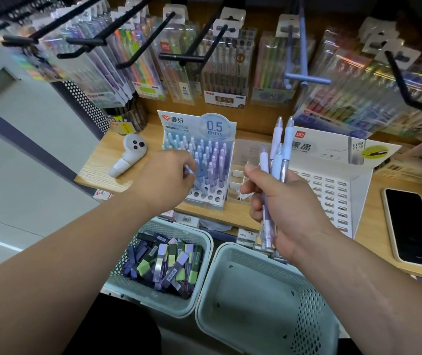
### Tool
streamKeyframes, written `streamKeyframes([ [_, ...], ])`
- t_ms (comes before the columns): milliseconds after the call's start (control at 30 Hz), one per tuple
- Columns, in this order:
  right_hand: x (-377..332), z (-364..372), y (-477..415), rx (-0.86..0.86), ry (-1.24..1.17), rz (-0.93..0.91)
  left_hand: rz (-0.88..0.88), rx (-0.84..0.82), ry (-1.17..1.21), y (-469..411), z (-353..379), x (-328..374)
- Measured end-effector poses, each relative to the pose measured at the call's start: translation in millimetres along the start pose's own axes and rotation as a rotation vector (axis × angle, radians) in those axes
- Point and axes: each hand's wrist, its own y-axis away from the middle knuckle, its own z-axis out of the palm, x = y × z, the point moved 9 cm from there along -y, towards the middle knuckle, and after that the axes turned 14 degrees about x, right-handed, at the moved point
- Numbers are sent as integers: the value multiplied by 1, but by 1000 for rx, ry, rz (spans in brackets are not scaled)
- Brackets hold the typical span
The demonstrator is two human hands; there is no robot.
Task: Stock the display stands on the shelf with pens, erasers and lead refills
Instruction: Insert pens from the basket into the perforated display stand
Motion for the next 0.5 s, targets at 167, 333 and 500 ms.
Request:
streamKeyframes([
  [167,-3,-1,-1,-4,1,-5,79,17,-61,-3,3,13],
  [333,-4,-8,-4,8,3,-5,78,5,-80,-8,5,12],
  [500,-4,-7,-5,-2,-2,-8,70,6,-113,-10,6,10],
])
